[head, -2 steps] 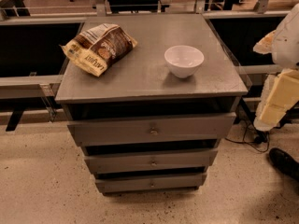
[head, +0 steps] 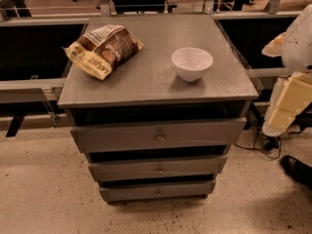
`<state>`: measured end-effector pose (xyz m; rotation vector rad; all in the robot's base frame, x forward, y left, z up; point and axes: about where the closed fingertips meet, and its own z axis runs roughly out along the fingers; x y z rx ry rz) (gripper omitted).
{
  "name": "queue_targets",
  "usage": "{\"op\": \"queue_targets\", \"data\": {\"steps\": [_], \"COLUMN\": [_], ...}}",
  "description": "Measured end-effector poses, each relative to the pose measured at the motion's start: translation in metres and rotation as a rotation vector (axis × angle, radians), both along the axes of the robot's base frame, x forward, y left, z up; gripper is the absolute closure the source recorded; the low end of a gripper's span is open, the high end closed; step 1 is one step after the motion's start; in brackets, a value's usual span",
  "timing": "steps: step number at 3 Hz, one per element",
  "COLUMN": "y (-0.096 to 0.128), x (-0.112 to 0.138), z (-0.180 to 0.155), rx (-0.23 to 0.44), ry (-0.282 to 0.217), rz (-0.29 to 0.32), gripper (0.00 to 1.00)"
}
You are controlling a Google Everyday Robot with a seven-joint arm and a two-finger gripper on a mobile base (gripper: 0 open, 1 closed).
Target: Open middle drawer
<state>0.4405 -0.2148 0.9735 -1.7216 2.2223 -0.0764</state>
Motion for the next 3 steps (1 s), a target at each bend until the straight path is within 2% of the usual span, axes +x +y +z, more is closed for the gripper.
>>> {"op": "queue_targets", "data": {"steps": [1,2,3], "y": [0.014,0.043,0.067], "x": [0.004,-0.007,-0.008], "z": [-0.054,-0.123,-0.177], "rx": [0.108,0.3,0.412], "ry": [0.051,0.083,0.079], "rz": [0.053,0.068,0.069], "gripper": [0.0,0.0,0.0]}}
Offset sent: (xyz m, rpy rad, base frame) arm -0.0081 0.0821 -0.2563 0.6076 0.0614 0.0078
